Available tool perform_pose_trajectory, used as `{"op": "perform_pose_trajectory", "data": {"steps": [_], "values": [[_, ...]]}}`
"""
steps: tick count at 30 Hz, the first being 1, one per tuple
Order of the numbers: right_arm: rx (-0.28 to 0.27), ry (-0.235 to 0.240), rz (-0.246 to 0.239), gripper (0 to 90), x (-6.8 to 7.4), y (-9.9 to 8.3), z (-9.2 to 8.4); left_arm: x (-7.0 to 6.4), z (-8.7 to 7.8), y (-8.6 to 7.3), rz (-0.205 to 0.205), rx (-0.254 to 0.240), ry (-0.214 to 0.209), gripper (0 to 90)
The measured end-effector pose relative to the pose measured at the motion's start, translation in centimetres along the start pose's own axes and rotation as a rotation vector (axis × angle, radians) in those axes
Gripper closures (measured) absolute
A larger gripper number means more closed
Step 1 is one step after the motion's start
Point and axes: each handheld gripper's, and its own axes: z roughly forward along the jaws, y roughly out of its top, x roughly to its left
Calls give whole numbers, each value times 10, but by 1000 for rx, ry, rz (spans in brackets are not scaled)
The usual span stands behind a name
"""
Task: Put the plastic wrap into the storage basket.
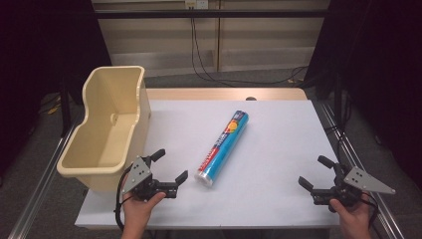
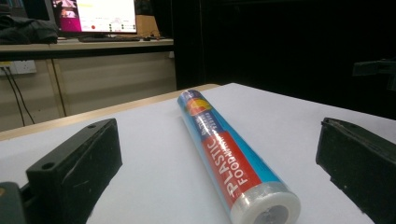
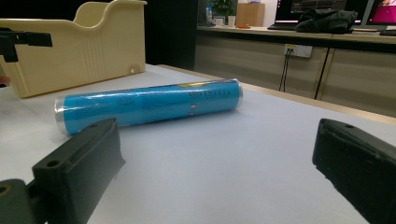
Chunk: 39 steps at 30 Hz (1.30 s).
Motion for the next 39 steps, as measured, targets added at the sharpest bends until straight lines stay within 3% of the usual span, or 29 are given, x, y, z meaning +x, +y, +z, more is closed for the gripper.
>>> {"op": "perform_pose_trajectory", "data": {"steps": [15,27,39], "values": [[14,2,-19,10,2,-1,2,-1,19,4,16,37,9,0],[26,14,-31,12,4,-2,3,3,43,9,-1,67,22,0],[33,16,-38,12,5,-2,3,0,83,18,11,110,-6,3]]}}
